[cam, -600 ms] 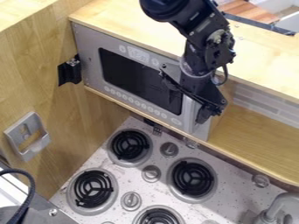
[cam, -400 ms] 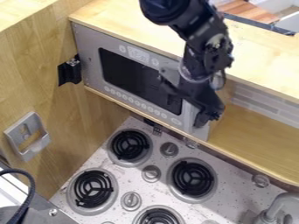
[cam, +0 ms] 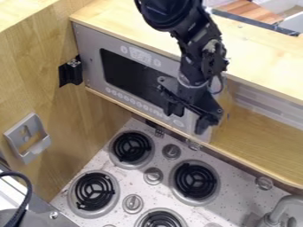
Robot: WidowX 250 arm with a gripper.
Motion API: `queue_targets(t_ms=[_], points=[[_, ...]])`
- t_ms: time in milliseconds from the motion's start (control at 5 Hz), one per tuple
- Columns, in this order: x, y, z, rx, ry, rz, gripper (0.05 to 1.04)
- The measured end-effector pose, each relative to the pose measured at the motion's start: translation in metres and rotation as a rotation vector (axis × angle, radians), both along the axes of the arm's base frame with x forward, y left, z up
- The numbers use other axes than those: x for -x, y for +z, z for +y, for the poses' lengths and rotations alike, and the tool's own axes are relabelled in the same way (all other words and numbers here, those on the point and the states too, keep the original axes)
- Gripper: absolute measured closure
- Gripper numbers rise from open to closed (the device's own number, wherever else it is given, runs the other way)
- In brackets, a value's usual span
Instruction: Open microwave
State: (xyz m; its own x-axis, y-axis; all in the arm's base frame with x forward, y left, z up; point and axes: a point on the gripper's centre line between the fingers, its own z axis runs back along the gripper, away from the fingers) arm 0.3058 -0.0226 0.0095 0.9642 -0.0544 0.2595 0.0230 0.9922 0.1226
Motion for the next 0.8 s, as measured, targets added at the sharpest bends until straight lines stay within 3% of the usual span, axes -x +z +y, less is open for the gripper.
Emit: queue_targets(t_ms=[400,800], points=[[-0.017,-0.009,0.016,0.084,0.048,-0.087,0.084],[-0.032,-0.012,0.018,0.087,0.062,-0.12,0.117]])
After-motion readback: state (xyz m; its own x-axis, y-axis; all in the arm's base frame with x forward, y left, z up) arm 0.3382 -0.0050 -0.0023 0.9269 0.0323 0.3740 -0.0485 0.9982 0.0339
